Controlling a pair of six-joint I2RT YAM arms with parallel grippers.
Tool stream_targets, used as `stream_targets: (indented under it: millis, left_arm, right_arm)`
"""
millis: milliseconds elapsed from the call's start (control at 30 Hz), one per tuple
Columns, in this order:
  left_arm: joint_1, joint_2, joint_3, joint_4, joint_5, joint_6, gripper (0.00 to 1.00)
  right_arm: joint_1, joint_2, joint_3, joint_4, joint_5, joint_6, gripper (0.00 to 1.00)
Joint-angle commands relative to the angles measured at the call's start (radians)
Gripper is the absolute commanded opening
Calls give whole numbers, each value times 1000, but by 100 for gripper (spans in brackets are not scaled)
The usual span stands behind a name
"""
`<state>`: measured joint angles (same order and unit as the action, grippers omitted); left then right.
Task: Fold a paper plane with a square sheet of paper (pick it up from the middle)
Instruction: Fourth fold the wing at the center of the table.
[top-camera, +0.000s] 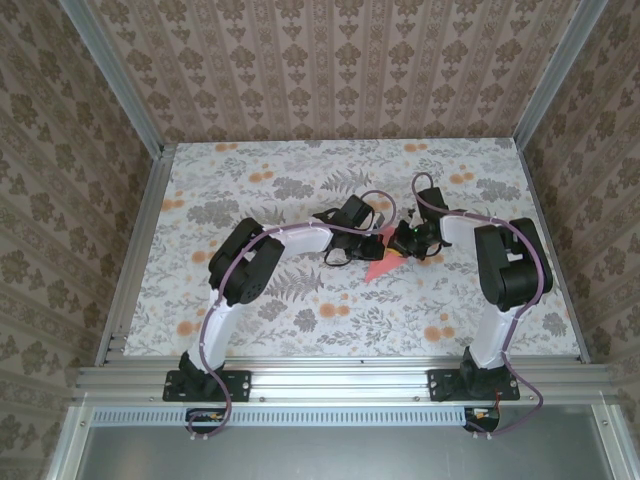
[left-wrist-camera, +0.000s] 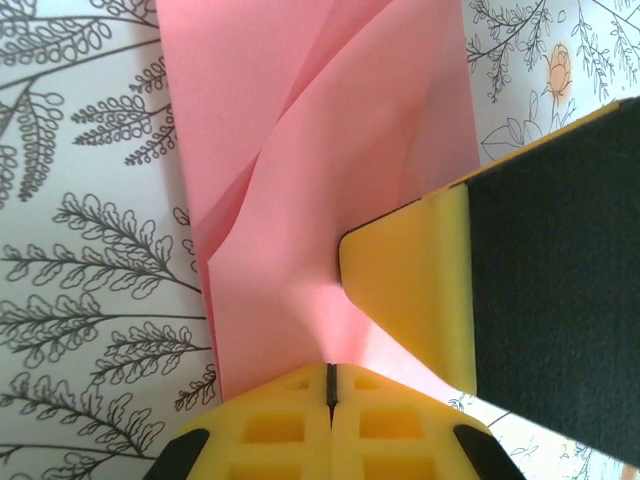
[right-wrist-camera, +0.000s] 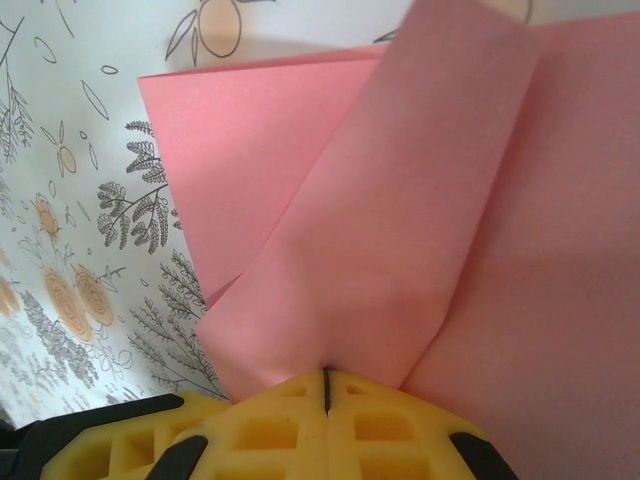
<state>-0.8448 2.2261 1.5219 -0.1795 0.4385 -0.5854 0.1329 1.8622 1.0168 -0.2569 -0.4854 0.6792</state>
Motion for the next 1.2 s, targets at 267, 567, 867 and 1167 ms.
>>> stream_targets:
  millis: [267,567,867,1167]
  left_arm:
    - [-29,131,-76,-242,-32,83,0]
    - [-31,131,-89,-246,-30,84,0]
    - [-31,132,-90,-243,-24,82,0]
    - [-31,133,-92,-242,-18,84,0]
  right_arm:
    - [-106,43,-32,181,51,118,0]
    - [-133,59,-24,247,66,192,0]
    - [-167,61,-2,216,136,265,0]
    - [-206,108,14,302,95,310,0]
